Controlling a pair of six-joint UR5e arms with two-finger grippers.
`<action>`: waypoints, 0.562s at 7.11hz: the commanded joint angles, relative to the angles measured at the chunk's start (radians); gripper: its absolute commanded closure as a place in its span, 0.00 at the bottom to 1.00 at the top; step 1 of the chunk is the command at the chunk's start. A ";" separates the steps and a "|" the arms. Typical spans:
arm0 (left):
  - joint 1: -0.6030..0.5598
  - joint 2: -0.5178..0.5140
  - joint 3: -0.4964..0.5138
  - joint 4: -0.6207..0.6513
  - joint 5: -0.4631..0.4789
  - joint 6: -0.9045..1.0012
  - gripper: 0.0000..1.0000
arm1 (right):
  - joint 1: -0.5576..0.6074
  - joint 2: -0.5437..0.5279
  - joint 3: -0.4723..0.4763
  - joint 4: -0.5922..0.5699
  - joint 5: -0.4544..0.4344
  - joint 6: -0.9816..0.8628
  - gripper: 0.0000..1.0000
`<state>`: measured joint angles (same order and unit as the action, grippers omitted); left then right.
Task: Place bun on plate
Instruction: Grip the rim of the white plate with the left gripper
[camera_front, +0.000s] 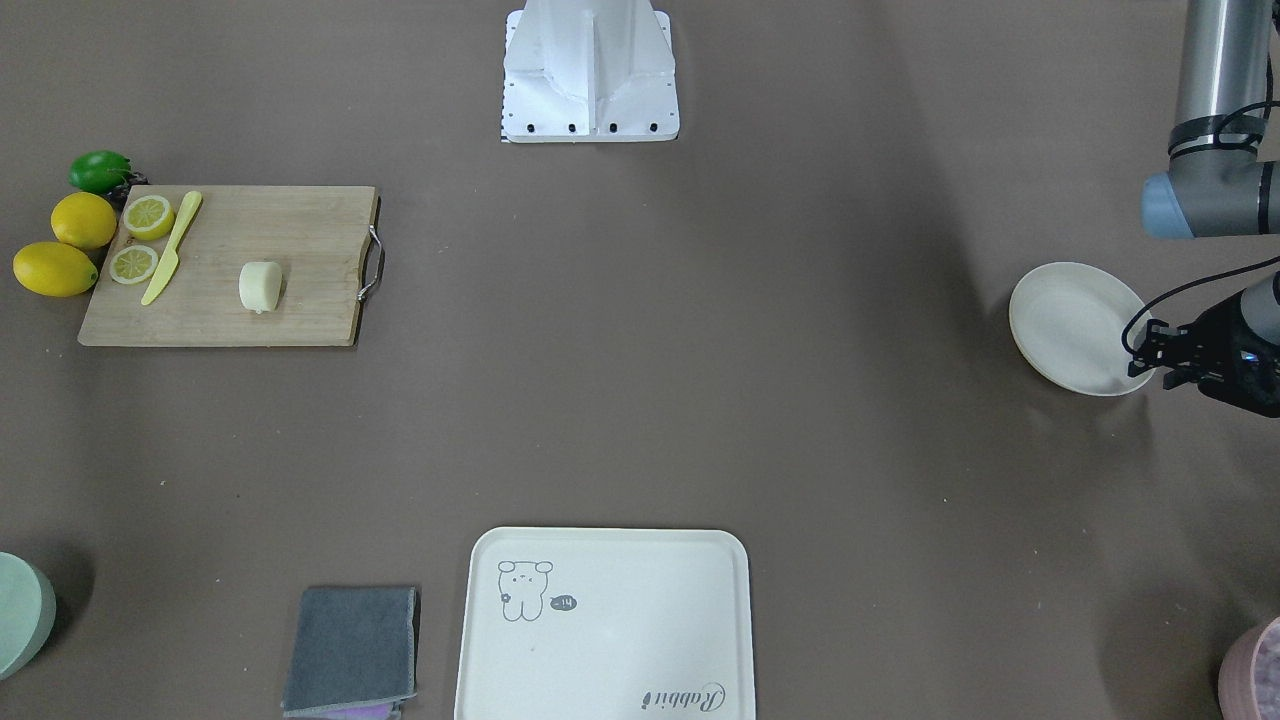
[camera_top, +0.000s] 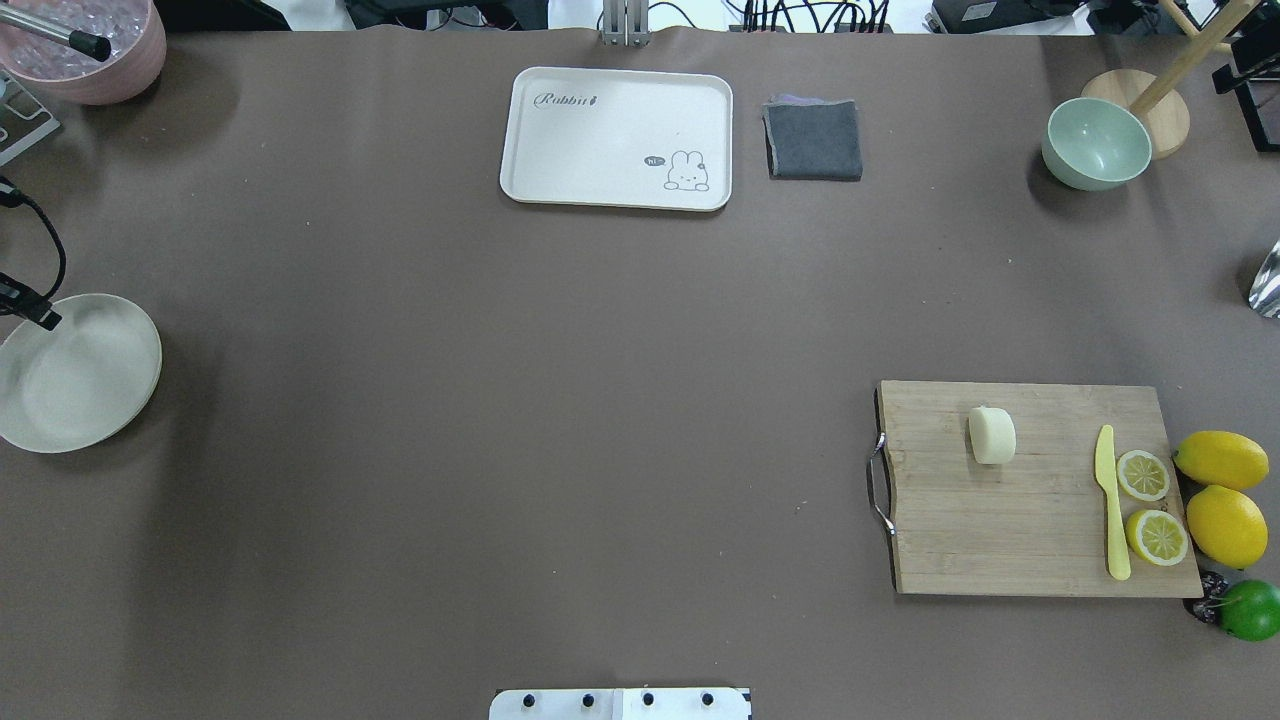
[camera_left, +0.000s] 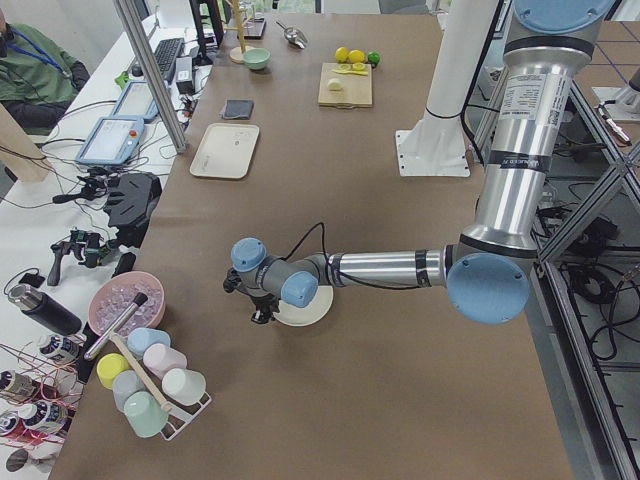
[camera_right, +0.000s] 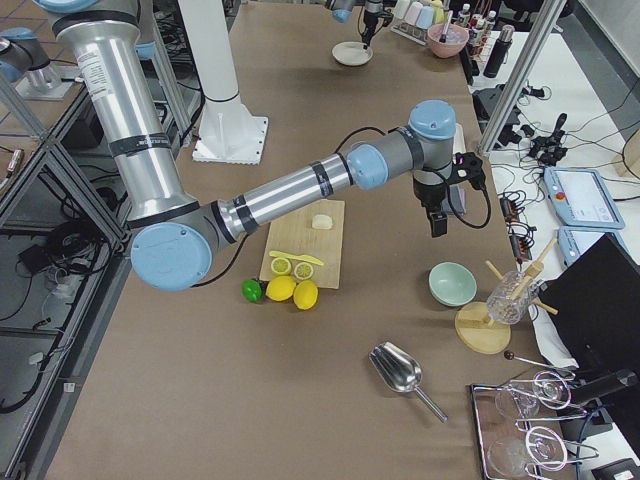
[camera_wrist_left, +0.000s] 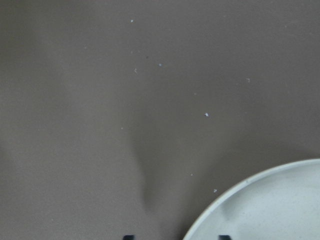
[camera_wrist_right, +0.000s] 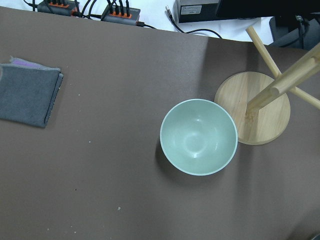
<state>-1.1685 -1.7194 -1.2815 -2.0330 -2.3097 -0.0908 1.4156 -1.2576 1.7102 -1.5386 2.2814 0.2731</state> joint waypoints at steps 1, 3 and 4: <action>0.004 -0.014 -0.024 0.005 -0.013 -0.001 1.00 | 0.000 0.014 0.000 0.000 -0.010 0.014 0.00; -0.043 -0.057 -0.033 0.011 -0.057 -0.004 1.00 | 0.000 0.014 0.000 0.000 -0.010 0.020 0.00; -0.090 -0.104 -0.033 0.026 -0.173 -0.016 1.00 | -0.001 0.014 0.000 -0.002 -0.010 0.029 0.00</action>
<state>-1.2100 -1.7768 -1.3112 -2.0199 -2.3791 -0.0972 1.4157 -1.2445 1.7104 -1.5388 2.2716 0.2931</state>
